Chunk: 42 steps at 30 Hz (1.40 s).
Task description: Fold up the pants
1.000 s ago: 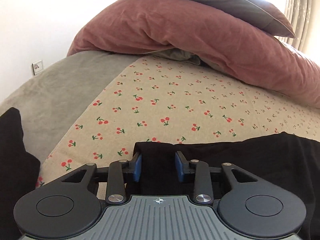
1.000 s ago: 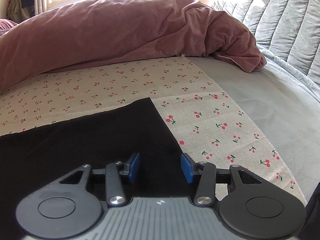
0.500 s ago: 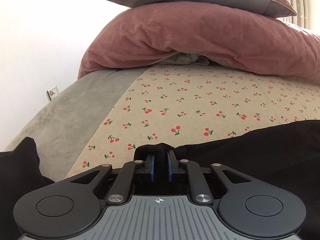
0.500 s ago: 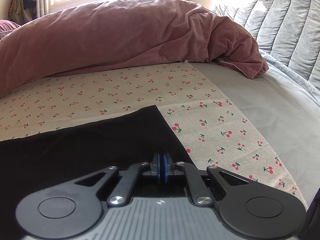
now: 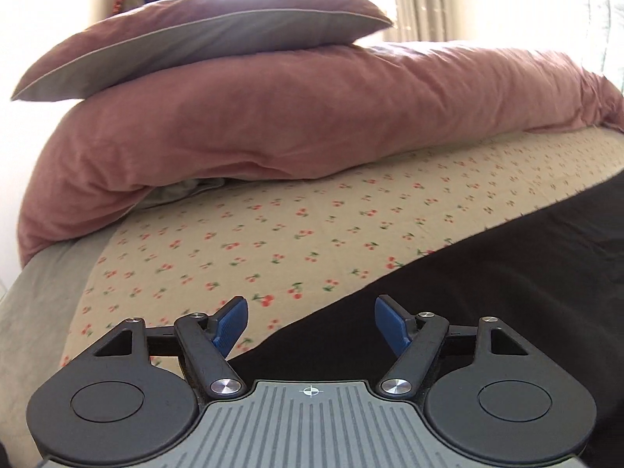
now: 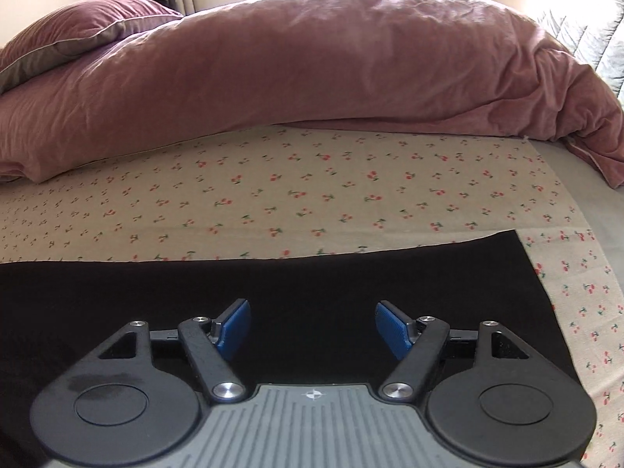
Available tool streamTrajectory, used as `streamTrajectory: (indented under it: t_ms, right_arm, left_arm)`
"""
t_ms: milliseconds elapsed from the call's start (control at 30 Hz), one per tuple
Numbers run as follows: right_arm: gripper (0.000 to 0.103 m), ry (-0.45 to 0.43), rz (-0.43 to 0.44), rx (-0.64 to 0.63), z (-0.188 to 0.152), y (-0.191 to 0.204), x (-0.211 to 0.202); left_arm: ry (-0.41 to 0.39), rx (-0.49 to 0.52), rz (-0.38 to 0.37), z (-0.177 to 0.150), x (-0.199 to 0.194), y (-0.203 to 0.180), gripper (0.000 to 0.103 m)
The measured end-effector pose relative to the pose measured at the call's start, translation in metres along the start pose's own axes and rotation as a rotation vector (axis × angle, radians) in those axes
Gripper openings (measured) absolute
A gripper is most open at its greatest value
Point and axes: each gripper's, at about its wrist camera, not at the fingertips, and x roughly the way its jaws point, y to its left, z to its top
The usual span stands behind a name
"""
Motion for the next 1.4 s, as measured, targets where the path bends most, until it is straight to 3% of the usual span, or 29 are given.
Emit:
streamTrajectory:
  t_ms: [200, 333, 533, 700, 833, 967, 1033, 1100, 1200, 1300, 1400]
  right_arm:
    - [0.072, 0.093, 0.004, 0.048, 0.004, 0.026, 0.024]
    - [0.073, 0.112, -0.034, 0.122, 0.007, 0.012, 0.033]
    - [0.076, 0.087, -0.061, 0.322, 0.013, -0.033, 0.049]
    - [0.084, 0.025, -0.07, 0.493, 0.018, -0.049, 0.069]
    - [0.084, -0.013, -0.167, 0.527, 0.027, -0.038, 0.083]
    - [0.07, -0.036, -0.347, 0.43, 0.027, -0.011, 0.093]
    - [0.053, -0.057, -0.394, 0.387, 0.024, -0.002, 0.093]
    - [0.013, -0.063, -0.409, 0.328, 0.023, 0.001, 0.089]
    - [0.003, -0.028, -0.394, 0.257, 0.023, -0.006, 0.081]
    - [0.002, -0.065, -0.28, 0.394, 0.016, -0.033, 0.055]
    - [0.002, -0.14, -0.209, 0.403, 0.002, -0.042, 0.012]
  left_arm:
    - [0.065, 0.036, -0.07, 0.006, 0.051, -0.024, 0.071]
    - [0.108, 0.026, -0.086, 0.006, 0.063, -0.028, 0.025]
    - [0.084, 0.021, -0.078, 0.004, 0.053, -0.026, 0.005]
    - [0.064, -0.015, -0.084, 0.003, 0.045, -0.025, 0.002]
    - [0.04, -0.04, -0.078, 0.001, 0.04, -0.025, 0.001]
    - [0.017, -0.077, -0.057, -0.002, 0.037, -0.027, 0.001]
    - [0.006, -0.12, -0.051, -0.006, 0.036, -0.026, 0.001]
    - [-0.005, -0.161, -0.041, -0.008, 0.035, -0.026, 0.001]
    - [-0.025, -0.206, -0.027, -0.009, 0.027, -0.027, 0.001]
    - [-0.042, -0.221, -0.028, -0.008, 0.009, -0.03, 0.001]
    - [-0.066, -0.225, -0.035, -0.009, -0.019, -0.032, 0.001]
